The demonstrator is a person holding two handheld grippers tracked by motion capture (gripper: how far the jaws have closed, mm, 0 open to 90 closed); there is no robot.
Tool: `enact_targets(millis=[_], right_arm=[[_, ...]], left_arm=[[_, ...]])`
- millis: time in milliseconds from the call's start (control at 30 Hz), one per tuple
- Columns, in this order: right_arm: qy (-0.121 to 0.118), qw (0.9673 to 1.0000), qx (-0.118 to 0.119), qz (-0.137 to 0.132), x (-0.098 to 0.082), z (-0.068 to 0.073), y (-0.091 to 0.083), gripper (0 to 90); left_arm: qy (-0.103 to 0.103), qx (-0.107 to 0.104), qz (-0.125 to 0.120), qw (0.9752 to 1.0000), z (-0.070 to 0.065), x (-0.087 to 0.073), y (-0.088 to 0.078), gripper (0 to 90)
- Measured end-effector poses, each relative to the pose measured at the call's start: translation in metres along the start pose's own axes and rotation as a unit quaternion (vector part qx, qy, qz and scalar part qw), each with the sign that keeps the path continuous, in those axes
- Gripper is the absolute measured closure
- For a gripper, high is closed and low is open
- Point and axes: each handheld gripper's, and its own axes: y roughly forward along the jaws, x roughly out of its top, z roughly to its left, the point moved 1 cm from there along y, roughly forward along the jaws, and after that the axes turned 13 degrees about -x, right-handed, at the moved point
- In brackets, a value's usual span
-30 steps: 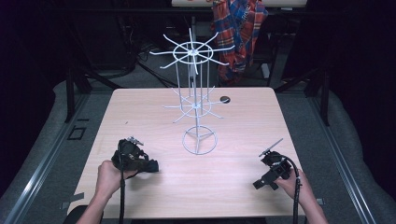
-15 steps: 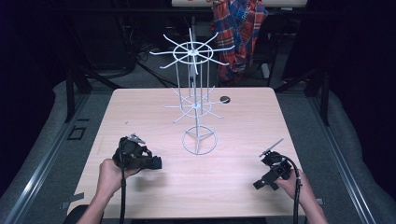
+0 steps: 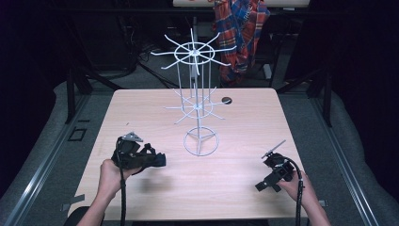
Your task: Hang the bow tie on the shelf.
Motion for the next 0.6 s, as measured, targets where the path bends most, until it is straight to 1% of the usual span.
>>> enact_targets(millis=[100, 167, 233, 267, 333, 367, 400, 433, 567, 600], right_arm=[[-0.007, 1.0, 0.0, 0.005, 0.0, 0.0, 0.0, 11.4], [-0.009, 0.9999, 0.0, 0.007, 0.0, -0.001, 0.0, 11.4], [-0.008, 0.9999, 0.0, 0.007, 0.0, -0.001, 0.0, 11.4], [-0.007, 1.0, 0.0, 0.006, 0.0, -0.001, 0.0, 11.4], [-0.002, 1.0, -0.002, 0.003, -0.001, -0.001, 0.0, 11.4], [0.002, 1.0, -0.003, 0.001, -0.001, 0.0, 0.001, 11.5], [-0.006, 1.0, -0.002, 0.006, -0.001, -0.001, 0.0, 11.4], [-0.006, 1.0, -0.002, 0.007, -0.001, -0.001, 0.0, 11.4], [-0.005, 1.0, -0.001, 0.007, -0.001, -0.001, 0.001, 11.5], [0.002, 1.0, 0.002, 0.002, -0.001, 0.0, 0.001, 11.5]], left_arm=[[0.004, 0.004, -0.007, 1.0, 0.0, 0.003, -0.001, 85.7], [0.005, 0.006, -0.016, 0.9998, 0.001, 0.006, -0.003, 85.7], [0.006, 0.004, -0.024, 0.9997, 0.003, 0.008, -0.005, 85.7], [0.007, 0.001, -0.027, 0.9996, 0.003, 0.008, -0.005, 85.7], [0.013, 0.001, -0.034, 0.9993, 0.006, 0.009, -0.008, 85.7], [0.011, 0.0, -0.038, 0.9992, 0.007, 0.009, -0.008, 85.7], [0.011, 0.001, -0.04, 0.9991, 0.008, 0.009, -0.009, 85.7], [0.008, 0.001, -0.045, 0.9989, 0.009, 0.01, -0.01, 85.7], [0.01, 0.005, -0.055, 0.9984, 0.012, 0.012, -0.013, 85.7], [0.01, 0.005, -0.059, 0.9982, 0.013, 0.013, -0.013, 85.6]])
